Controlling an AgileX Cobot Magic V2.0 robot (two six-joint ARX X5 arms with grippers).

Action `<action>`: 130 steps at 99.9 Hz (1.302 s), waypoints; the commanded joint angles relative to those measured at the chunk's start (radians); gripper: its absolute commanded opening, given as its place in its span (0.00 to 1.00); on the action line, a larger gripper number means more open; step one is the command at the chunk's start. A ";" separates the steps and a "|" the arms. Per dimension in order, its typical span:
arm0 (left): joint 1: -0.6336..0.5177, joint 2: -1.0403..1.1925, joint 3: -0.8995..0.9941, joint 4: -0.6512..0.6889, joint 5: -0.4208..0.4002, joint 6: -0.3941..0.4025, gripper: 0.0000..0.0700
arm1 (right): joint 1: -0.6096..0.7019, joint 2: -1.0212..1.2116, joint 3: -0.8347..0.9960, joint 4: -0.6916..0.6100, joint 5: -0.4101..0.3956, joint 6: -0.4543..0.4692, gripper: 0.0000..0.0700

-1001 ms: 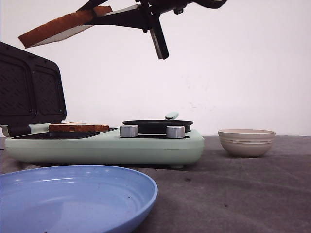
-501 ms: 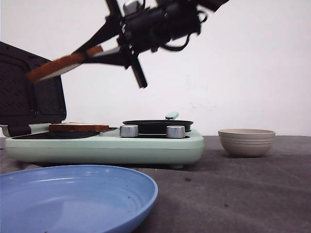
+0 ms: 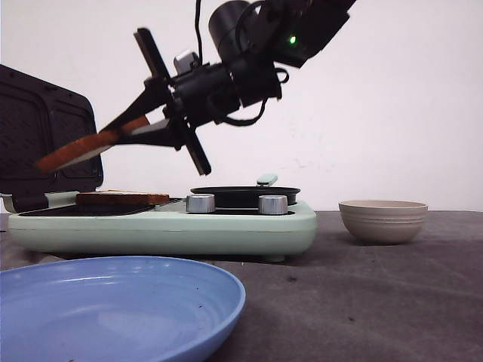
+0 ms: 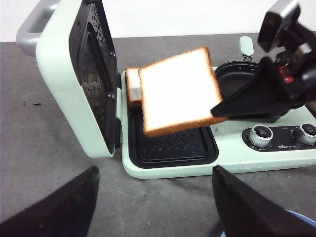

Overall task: Make breakfast with bread and shrimp
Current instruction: 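Lift the bread with the right gripper and carry it over the press, then lower the bread onto the nearer press plate and open the right gripper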

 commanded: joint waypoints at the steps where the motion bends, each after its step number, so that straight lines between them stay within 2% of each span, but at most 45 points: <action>1: 0.000 0.001 0.006 0.008 0.002 -0.005 0.57 | 0.019 0.035 0.026 0.017 0.006 0.004 0.00; 36: 0.000 0.001 0.006 0.008 0.002 -0.005 0.57 | 0.053 0.081 0.026 0.018 0.058 0.010 0.00; 77: 0.000 0.001 0.006 0.008 0.002 -0.005 0.57 | 0.052 0.079 0.027 0.008 0.051 0.027 0.00; 101: 0.000 0.001 0.006 0.008 0.002 -0.005 0.57 | 0.052 0.063 0.028 -0.021 0.064 0.039 0.00; 116: 0.000 0.001 0.006 0.008 0.002 -0.005 0.57 | 0.052 0.042 0.029 -0.078 0.107 0.025 0.00; 130: 0.000 0.001 0.006 0.008 0.002 -0.005 0.57 | 0.052 0.037 0.029 -0.102 0.098 0.021 0.00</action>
